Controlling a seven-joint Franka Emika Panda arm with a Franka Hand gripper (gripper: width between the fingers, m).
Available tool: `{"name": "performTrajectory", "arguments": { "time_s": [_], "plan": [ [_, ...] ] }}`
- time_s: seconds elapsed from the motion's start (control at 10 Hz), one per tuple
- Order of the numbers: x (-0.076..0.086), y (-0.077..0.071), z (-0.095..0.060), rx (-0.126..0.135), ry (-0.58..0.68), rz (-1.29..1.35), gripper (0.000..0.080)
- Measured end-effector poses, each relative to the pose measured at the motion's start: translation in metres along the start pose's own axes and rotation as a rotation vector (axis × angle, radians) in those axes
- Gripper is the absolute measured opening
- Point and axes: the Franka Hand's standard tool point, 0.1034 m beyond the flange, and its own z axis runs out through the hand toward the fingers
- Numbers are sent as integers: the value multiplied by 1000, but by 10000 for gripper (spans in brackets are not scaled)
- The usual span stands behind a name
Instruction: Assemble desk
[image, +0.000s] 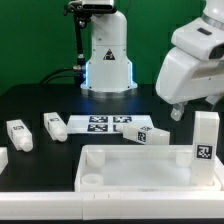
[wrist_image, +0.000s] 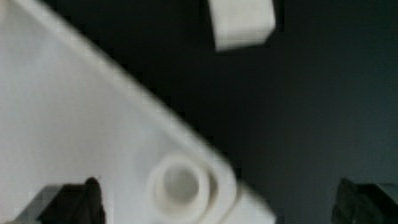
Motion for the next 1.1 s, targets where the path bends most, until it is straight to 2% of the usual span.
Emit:
{"name": "performTrajectory", "arguments": {
  "time_s": [0.1,0.2,0.3,0.5,0.7,0.8,1.1],
  "plan": [
    [-7,-2,6,17,-75,55,649],
    [-10,-2,2,30,-225,211,649],
    [1,4,0,19,-278,214,649],
    [-11,1,6,34,-411,218,649],
    [-12,-4,27,57,-460,81,649],
    [-11,-4,27,39,-449,28,649],
    [-12,-2,27,39,-450,50,649]
  ]
}}
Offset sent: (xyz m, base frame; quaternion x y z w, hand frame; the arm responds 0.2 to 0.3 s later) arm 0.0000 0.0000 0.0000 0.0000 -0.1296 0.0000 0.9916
